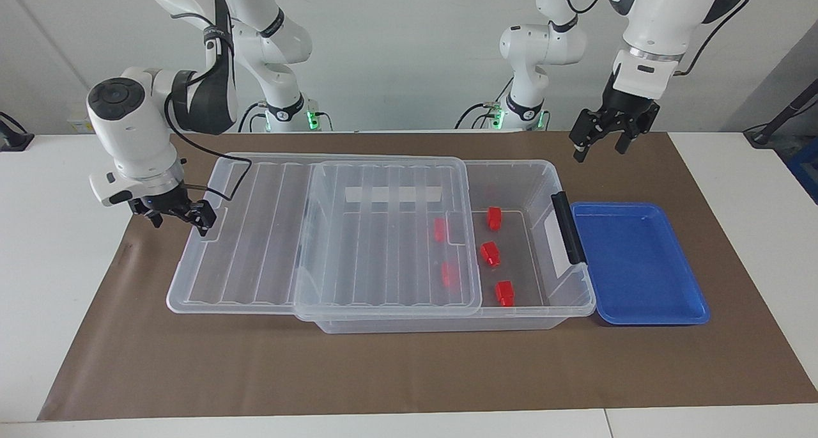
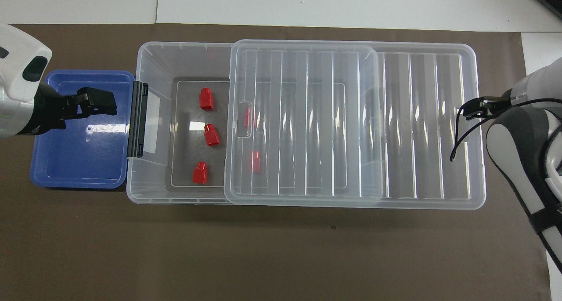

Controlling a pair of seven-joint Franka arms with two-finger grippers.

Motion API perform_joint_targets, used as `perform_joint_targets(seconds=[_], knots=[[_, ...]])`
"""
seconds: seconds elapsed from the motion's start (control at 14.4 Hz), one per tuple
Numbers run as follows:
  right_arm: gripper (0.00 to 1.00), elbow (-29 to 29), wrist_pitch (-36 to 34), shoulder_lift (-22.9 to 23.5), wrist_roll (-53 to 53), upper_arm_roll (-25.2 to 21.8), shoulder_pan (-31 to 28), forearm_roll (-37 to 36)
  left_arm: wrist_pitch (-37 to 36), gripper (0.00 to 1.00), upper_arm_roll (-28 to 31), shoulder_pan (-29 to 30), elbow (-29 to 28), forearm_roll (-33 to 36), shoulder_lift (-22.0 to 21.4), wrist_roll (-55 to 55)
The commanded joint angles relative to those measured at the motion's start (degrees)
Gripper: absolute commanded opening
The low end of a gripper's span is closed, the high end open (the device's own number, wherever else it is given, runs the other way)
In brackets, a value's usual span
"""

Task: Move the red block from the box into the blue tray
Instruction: 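Move the left gripper over the box toward the red blocks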

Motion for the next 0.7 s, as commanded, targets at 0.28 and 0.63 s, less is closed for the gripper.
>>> perform_joint_targets(seconds=[0.28,0.63], knots=[[1.0,5.6,-6.7,-2.1,-0.5,0.8,-0.1,5.3,14.1,1.0,0.9,-9.0,-5.3,2.3,8.6,-10.9],[1.0,7.5,-14.1,-8.0,-2.2,0.5,-0.6,9.9,25.4,1.0,0.9,-9.2,-12.1,2.4,11.0,-11.1]])
